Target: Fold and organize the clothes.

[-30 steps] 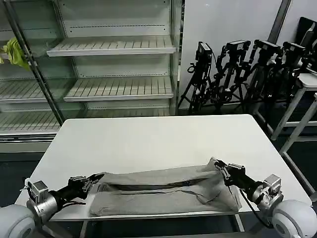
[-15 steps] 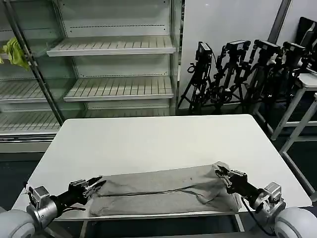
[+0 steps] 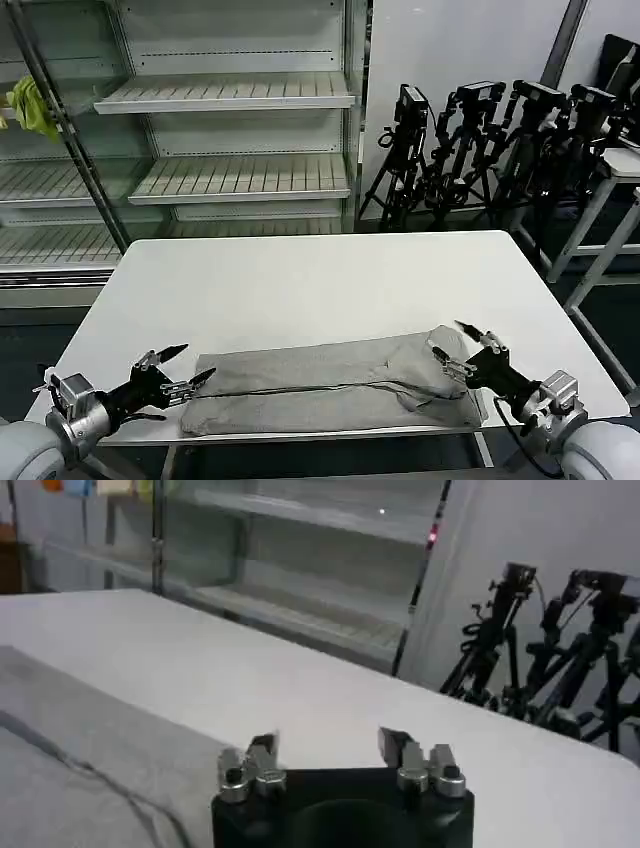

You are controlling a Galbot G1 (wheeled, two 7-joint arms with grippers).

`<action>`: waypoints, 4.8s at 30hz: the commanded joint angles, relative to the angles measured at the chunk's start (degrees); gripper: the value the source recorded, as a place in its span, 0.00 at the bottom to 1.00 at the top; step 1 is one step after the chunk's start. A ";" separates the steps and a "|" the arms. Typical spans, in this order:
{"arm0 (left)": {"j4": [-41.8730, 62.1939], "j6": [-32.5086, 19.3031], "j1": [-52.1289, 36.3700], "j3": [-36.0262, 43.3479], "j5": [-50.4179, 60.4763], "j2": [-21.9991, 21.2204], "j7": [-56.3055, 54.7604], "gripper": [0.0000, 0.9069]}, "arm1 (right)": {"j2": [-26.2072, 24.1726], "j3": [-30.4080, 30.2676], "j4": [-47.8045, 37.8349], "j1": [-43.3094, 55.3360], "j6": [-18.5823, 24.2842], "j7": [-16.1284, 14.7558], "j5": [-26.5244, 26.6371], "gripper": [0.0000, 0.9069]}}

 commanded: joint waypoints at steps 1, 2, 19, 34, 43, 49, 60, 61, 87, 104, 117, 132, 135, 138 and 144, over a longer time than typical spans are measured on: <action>-2.89 5.25 0.07 -0.25 -5.49 -3.82 -7.25 1.00 | 2.58 2.83 0.09 4.27 0.68 1.61 0.65 1.00; -3.42 6.15 0.18 0.14 -6.39 -4.69 -8.25 1.00 | 2.88 2.98 0.11 4.84 0.72 1.64 0.80 1.00; -3.41 13.18 1.91 3.20 -11.56 -8.64 -12.71 1.00 | 6.07 2.46 2.41 8.60 2.84 2.09 1.33 1.00; -3.65 12.84 2.99 4.00 -9.00 -10.72 -11.36 1.00 | 7.87 0.55 6.17 7.32 3.32 2.22 -0.23 1.00; -6.48 13.09 4.83 1.71 -10.73 -10.32 -10.95 1.00 | 8.74 0.29 6.32 6.84 3.24 2.12 -0.81 1.00; -6.08 13.36 1.77 1.34 -15.28 -10.61 -12.35 1.00 | 9.17 0.50 5.56 6.58 3.27 2.10 -0.97 1.00; -1.59 14.81 -3.65 2.47 -25.03 -10.52 -17.23 1.00 | 10.72 -0.42 4.70 6.40 3.11 2.30 -2.16 1.00; -1.10 14.82 -3.67 2.76 -25.00 -10.48 -17.31 1.00 | 10.87 -0.50 4.71 6.43 3.10 2.32 -2.18 1.00; -2.57 14.85 1.54 4.29 -22.42 -11.17 -16.24 0.34 | 13.19 -2.89 2.56 7.02 3.87 1.93 -4.22 1.00; -4.36 14.78 3.64 4.55 -18.51 -13.17 -15.21 0.04 | 14.29 -2.61 2.59 5.90 4.77 1.76 -4.81 1.00; -3.21 14.78 2.32 0.64 -18.08 -13.94 -15.44 0.04 | 13.64 -3.58 2.27 7.80 5.10 1.74 -4.69 1.00; 3.34 14.83 6.70 -14.82 -19.98 -9.95 -15.58 0.04 | 12.61 -9.40 -2.21 17.33 5.97 1.49 -2.31 1.00; 4.10 14.85 7.94 -17.34 -20.85 -9.48 -15.62 0.04 | 12.86 -10.83 -2.88 18.22 6.12 1.42 -2.37 1.00; 4.23 14.84 9.67 -20.14 -21.20 -8.78 -15.61 0.04 | 13.27 -11.67 -3.23 19.11 6.13 1.37 -2.36 1.00; 3.51 14.86 11.39 -22.80 -21.46 -7.69 -15.74 0.04 | 13.69 -11.71 -3.21 18.88 6.30 1.26 -2.38 1.00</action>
